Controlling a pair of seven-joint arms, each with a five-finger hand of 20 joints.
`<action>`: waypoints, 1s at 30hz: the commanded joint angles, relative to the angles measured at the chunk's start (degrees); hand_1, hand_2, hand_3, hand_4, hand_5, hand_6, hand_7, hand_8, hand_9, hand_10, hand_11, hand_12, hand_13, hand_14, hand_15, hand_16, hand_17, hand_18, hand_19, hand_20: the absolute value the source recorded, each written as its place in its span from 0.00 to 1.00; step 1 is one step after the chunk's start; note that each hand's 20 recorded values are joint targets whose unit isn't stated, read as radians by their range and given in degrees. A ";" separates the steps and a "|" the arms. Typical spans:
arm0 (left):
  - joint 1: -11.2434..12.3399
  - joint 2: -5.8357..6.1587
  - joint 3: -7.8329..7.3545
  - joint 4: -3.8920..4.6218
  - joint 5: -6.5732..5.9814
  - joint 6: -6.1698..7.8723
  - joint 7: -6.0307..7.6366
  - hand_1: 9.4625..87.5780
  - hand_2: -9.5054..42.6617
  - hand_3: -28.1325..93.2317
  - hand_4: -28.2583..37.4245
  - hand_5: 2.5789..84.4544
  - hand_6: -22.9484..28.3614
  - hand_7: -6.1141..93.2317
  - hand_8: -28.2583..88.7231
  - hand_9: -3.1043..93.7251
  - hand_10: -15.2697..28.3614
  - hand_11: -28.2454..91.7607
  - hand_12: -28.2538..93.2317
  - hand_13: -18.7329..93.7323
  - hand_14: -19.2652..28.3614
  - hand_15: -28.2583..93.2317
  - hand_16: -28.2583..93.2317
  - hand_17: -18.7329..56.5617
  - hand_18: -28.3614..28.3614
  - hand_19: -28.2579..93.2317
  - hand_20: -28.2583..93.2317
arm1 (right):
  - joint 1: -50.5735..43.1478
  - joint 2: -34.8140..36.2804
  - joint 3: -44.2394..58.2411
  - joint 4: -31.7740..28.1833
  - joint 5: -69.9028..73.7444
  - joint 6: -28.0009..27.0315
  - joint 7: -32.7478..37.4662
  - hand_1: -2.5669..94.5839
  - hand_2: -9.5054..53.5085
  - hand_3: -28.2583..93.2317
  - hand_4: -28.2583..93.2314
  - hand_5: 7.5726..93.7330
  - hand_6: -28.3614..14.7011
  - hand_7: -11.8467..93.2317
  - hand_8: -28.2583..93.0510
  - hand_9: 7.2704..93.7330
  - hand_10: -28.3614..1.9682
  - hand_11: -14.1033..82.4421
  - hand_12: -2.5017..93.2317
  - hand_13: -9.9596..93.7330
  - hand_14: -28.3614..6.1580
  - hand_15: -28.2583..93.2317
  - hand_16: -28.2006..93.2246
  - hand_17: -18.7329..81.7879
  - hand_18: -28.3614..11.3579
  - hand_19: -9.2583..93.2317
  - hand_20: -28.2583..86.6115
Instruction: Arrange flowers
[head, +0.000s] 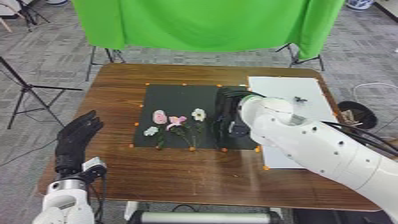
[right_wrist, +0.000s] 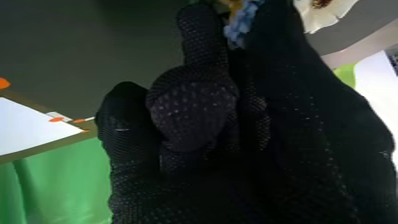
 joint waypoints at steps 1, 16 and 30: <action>0.32 -0.38 0.18 -0.33 0.25 -1.62 -0.88 0.34 0.11 0.81 0.14 0.58 0.49 0.25 0.16 0.52 0.66 0.42 0.30 0.54 0.74 0.44 0.19 0.45 0.69 0.30 0.42 | 1.60 0.42 1.13 -0.27 0.97 -2.62 1.07 0.50 0.01 0.76 0.08 0.70 0.67 0.28 0.24 0.76 0.51 0.27 0.17 0.98 0.76 0.73 0.46 0.84 0.38 1.00 0.69; 0.33 -0.40 -0.10 -0.39 0.18 -2.09 -1.08 0.33 0.12 0.81 0.14 0.59 0.49 0.24 0.16 0.53 0.67 0.42 0.31 0.54 0.75 0.45 0.19 0.43 0.70 0.30 0.41 | 2.50 1.84 6.37 -2.35 3.24 -11.06 2.13 0.41 0.00 0.78 0.09 0.58 0.71 0.25 0.14 0.66 0.39 0.23 0.13 0.99 0.73 0.64 0.46 0.84 0.42 1.00 0.57; 0.19 -0.11 -0.46 -0.04 0.39 -1.88 -1.37 0.32 0.11 0.81 0.13 0.59 0.49 0.24 0.16 0.53 0.67 0.42 0.31 0.54 0.75 0.45 0.19 0.43 0.70 0.30 0.41 | -3.37 13.75 17.66 -2.58 -13.31 -9.46 7.81 0.33 0.00 0.76 0.10 0.42 0.66 0.19 0.17 0.51 0.30 0.21 0.13 0.96 0.69 0.66 0.46 0.80 0.38 1.00 0.58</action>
